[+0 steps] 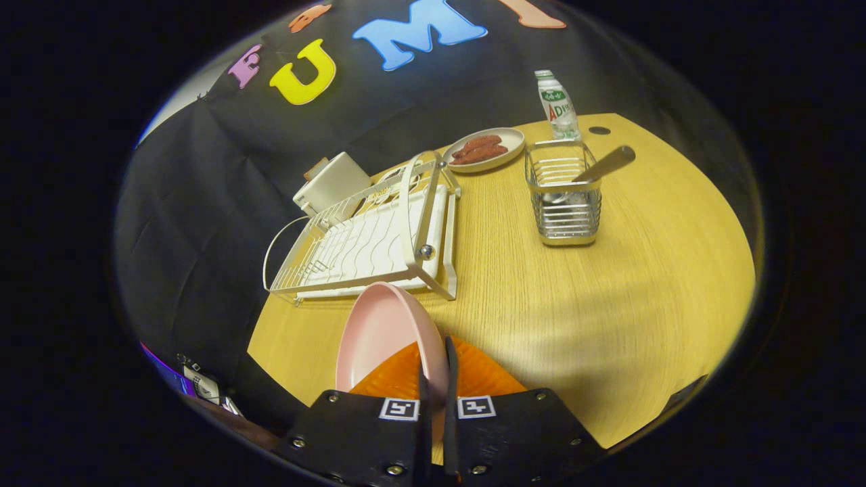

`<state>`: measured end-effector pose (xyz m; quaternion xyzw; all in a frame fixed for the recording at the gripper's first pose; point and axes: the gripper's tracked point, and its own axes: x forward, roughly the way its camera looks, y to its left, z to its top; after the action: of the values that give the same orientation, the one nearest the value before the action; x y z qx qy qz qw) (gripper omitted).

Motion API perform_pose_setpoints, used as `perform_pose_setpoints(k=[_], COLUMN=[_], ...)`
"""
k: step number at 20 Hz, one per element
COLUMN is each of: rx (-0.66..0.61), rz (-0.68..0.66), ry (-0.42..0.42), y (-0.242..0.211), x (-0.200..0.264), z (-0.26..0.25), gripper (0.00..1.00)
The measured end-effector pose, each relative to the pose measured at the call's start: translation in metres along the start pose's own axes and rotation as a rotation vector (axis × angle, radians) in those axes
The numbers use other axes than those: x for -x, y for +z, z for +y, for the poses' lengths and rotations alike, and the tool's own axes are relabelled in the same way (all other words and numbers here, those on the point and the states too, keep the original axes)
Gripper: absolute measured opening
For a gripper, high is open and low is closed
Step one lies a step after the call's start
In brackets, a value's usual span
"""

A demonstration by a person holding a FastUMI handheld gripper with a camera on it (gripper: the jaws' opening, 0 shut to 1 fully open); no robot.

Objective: Take the plate from the dish rack, then take the spoon from the basket and place it into the plate.

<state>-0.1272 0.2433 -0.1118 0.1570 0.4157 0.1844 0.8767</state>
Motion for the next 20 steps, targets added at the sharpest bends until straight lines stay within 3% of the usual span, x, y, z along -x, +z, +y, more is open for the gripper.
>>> perform_pose_setpoints(k=[7,10,12,13,15,20], rx=[-0.090,-0.072,-0.044,-0.035,0.004,0.150], rz=[0.034,0.007,-0.011,-0.038,-0.101,-0.372], ry=[0.017,-0.011,-0.078,-0.085,-0.121,-0.183], y=[-0.013,-0.007,-0.001,0.006,0.020,0.081], x=[-0.018,-0.016,-0.012,-0.010,0.005,0.053], z=[-0.011,-0.020,-0.033,-0.034,-0.038,-0.039], gripper=[0.07,0.16,0.35,0.34,0.58,0.58])
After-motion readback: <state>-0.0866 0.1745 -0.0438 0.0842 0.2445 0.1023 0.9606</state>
